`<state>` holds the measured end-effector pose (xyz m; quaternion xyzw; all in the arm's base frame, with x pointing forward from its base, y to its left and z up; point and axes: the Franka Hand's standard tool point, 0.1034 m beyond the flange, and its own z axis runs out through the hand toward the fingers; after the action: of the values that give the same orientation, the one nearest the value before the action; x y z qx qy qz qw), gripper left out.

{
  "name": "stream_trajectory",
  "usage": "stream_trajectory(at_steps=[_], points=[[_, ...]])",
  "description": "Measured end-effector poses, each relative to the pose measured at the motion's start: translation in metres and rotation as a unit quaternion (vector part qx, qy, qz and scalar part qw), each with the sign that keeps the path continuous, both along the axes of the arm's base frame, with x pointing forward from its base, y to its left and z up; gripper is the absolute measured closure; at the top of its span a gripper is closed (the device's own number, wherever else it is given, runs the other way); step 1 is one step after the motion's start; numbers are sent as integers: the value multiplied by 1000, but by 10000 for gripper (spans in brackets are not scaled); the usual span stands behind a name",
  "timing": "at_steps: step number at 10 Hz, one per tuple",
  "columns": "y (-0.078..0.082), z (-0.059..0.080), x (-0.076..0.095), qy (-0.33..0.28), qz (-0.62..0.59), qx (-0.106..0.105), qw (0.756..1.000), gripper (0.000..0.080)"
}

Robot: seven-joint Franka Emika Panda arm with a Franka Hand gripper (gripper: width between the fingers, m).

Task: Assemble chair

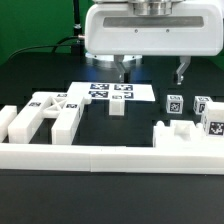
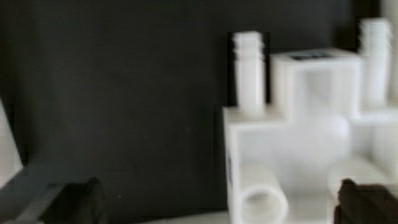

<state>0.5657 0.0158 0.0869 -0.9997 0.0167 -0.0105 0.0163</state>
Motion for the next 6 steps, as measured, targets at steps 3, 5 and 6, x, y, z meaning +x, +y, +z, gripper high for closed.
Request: stream_trajectory(at_steps=[3, 5, 6], points=[[-17, -15, -29, 35, 60, -14, 997, 150], [-16, -14, -26, 42, 57, -12, 997, 150], [-13, -15, -33, 72, 56, -6, 996, 150]])
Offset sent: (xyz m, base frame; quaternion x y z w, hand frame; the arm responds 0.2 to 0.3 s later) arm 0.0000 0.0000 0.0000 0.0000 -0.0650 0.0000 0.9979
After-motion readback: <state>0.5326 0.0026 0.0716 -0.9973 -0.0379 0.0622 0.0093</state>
